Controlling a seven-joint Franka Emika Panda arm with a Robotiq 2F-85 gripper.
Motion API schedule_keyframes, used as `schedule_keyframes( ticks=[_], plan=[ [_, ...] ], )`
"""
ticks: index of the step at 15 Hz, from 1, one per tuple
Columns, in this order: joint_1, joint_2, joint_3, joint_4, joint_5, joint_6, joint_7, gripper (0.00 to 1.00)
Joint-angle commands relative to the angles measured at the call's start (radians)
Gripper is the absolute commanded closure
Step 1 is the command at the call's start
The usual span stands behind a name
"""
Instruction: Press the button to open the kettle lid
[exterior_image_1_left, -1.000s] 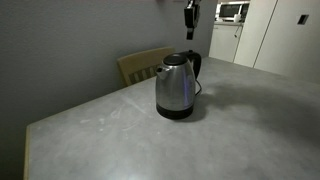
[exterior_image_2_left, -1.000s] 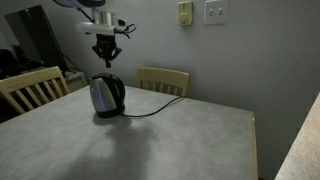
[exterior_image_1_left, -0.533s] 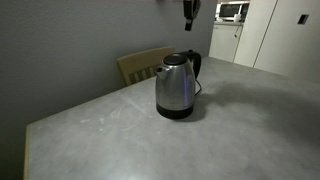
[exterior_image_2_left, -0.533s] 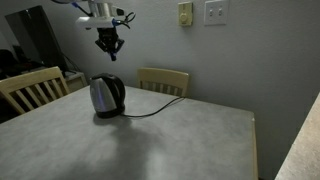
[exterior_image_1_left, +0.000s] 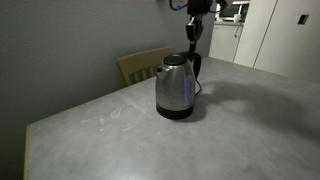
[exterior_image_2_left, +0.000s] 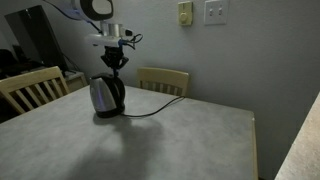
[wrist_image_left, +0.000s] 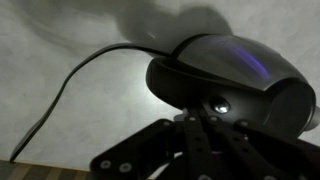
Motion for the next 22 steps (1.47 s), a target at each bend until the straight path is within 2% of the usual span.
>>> schedule_keyframes(
  ticks=[1,5,17,22],
  plan=[
    [-0.016,0.056,0.025,0.072,0.021,-0.062,-0.010,1.00],
    [-0.006,0.054,0.021,0.087,0.010,-0.094,0.009,1.00],
    [0.047,0.012,0.003,0.058,-0.072,-0.066,0.118,1.00],
    [0.052,0.029,-0.002,0.082,-0.101,-0.081,0.142,1.00]
  ],
)
